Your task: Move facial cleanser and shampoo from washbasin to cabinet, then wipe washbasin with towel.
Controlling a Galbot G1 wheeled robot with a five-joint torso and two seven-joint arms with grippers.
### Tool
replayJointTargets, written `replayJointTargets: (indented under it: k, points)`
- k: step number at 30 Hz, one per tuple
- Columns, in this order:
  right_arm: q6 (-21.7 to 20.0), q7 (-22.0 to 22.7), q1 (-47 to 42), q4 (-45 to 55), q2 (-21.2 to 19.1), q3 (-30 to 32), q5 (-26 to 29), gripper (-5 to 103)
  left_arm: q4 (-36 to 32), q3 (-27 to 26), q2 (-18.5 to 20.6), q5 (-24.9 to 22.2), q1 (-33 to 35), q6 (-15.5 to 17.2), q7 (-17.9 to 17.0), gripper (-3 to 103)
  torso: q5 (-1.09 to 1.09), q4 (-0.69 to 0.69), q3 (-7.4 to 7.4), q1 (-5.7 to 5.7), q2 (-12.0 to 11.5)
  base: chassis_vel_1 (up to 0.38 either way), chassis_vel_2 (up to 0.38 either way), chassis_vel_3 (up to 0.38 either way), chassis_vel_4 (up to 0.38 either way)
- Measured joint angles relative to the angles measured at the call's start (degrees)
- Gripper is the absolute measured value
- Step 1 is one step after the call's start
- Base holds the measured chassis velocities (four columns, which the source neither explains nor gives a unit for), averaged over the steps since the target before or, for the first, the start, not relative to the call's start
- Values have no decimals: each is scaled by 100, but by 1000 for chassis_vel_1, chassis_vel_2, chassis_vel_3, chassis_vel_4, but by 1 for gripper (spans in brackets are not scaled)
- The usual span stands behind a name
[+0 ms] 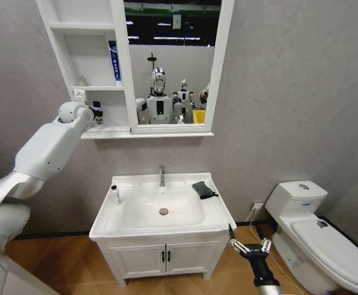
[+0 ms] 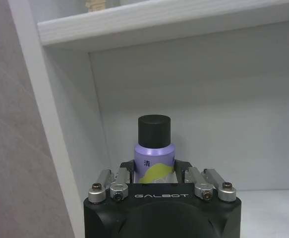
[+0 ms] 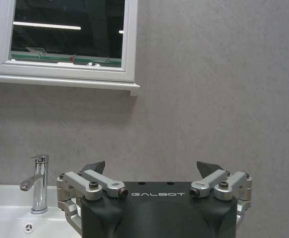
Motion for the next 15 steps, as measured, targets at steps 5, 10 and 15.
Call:
replayJointTargets:
  k: [5, 10, 15]
  points:
    - [-25, 2, 27, -3, -46, -2, 15, 100, -7, -130, 71, 3, 144, -58, -59, 42, 2, 2, -1, -1, 0, 0, 0, 0, 0]
    - [-82, -22, 39, 63, -58, -33, 12, 100, 5, -215, 70, -170, 253, -228, -5, 39, 3, 0, -2, -1, 1, 0, 0, 0, 0]
    - [-77, -52, 8, 63, -42, -63, -38, 100, -229, -338, 189, -402, 461, -182, -3, 55, -4, -1, 1, 2, 0, 0, 0, 0, 0]
